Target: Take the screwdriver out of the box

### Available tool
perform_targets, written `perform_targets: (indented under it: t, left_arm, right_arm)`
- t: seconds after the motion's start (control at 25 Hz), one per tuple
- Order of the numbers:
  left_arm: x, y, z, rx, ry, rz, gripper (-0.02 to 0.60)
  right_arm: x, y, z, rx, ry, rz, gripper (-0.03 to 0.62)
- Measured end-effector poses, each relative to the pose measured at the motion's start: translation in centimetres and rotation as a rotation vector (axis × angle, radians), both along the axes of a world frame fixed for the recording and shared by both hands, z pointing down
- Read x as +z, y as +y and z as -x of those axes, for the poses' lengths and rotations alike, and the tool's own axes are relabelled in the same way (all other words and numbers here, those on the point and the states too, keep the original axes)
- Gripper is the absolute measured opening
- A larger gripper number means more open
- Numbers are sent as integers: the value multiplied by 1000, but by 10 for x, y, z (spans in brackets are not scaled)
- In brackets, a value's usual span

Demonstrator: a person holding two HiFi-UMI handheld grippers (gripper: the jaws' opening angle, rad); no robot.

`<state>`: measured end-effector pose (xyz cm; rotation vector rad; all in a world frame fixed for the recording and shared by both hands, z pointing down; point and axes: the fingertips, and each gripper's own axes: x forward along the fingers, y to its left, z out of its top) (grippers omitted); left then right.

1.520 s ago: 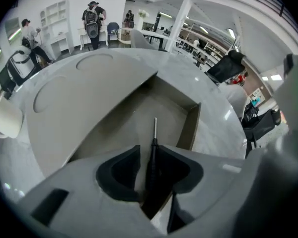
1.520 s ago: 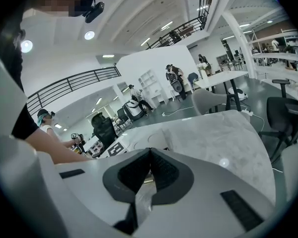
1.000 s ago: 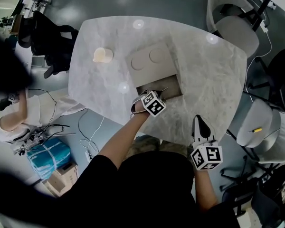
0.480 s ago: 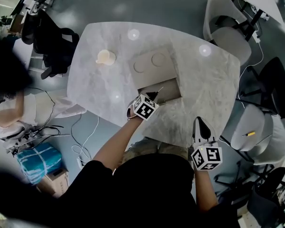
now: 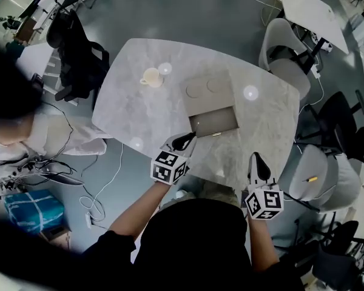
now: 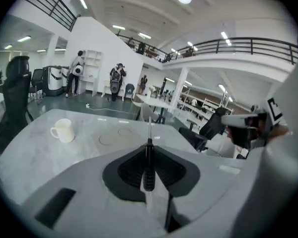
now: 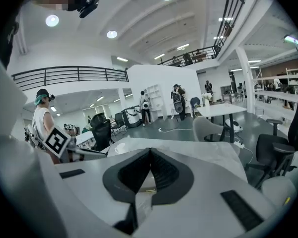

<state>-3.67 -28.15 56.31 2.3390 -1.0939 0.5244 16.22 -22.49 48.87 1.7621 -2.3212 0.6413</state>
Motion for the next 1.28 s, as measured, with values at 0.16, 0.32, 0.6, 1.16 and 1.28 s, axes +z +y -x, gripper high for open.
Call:
perform_targets:
  t: [0.16,0.32,0.6,1.16,1.28]
  left_arm:
    - [-68,36,39,-72,95,-127,57]
    - [-118,73,75,-109,125,-245,57]
    - [-165,120,124,-192,162,-370,57]
    - [-166,136,118,-188,166,-382,57]
    - [-168,128,111,-195,155,-393,57]
  right_arm:
    - [-31,22,34,-2,48,-66,3]
    - [-58,43,57,10,15,-97,3]
    - [-93,76,109,-73,50,-165,3]
    - [-101,96,115,-68,50,-191,3]
    - [-105,89,108,-69,74,-210,3]
